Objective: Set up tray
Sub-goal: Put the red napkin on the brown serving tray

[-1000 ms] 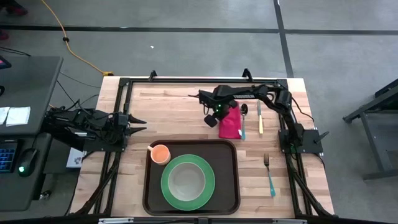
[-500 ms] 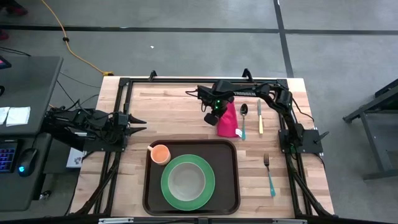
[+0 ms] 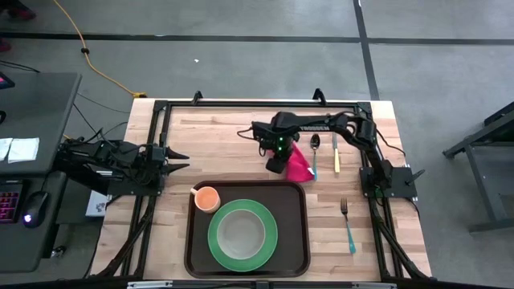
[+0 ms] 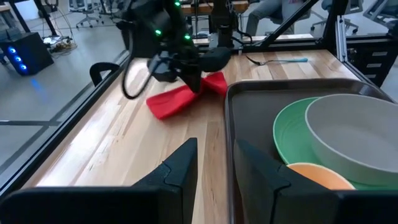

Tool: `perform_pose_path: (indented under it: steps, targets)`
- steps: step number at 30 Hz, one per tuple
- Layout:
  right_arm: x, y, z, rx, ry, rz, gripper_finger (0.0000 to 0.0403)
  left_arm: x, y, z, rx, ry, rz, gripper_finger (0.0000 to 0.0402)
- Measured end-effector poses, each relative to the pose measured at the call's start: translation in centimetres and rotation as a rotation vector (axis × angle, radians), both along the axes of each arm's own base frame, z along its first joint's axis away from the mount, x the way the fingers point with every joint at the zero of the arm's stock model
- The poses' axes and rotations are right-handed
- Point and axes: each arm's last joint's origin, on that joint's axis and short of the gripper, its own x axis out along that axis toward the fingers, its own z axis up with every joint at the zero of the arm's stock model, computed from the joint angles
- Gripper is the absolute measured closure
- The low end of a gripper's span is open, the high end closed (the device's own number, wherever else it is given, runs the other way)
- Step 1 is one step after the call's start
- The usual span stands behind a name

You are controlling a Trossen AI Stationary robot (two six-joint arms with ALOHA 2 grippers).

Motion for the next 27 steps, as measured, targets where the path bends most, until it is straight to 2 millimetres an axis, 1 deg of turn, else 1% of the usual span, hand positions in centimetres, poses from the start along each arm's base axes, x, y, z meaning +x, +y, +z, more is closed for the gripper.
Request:
perform_pose_path:
  steps: [5,11,14,20,23,27]
  targets:
    - [0.2,1.4,0.0,0.006,0.012,0.041,0.0403,0.0,0.0,0.0,-0.001,-0.003,0.000,0.0266]
    - [-0.1,1.3,0.2,0.010,0.030,0.039,0.0403,0.0,0.0,0.0,0.000,-0.002,0.000,0.0266]
    - [-0.3,1.1,0.7,0.015,0.018,0.055,0.0403,0.0,0.0,0.0,0.000,-0.002,0.000,0.0266]
    - [-0.9,1.5,2.4,0.038,-0.013,0.056,0.0403,0.0,0.0,0.0,0.000,-0.001,0.000,0.0266]
    - [-1.0,2.0,2.9,0.070,-0.027,0.057,0.0403,0.0,0.0,0.0,0.000,0.000,0.000,0.0266]
    - [-0.8,3.2,3.0,0.106,-0.026,0.065,0.0403,0.0,0.0,0.0,0.000,-0.001,0.000,0.0266]
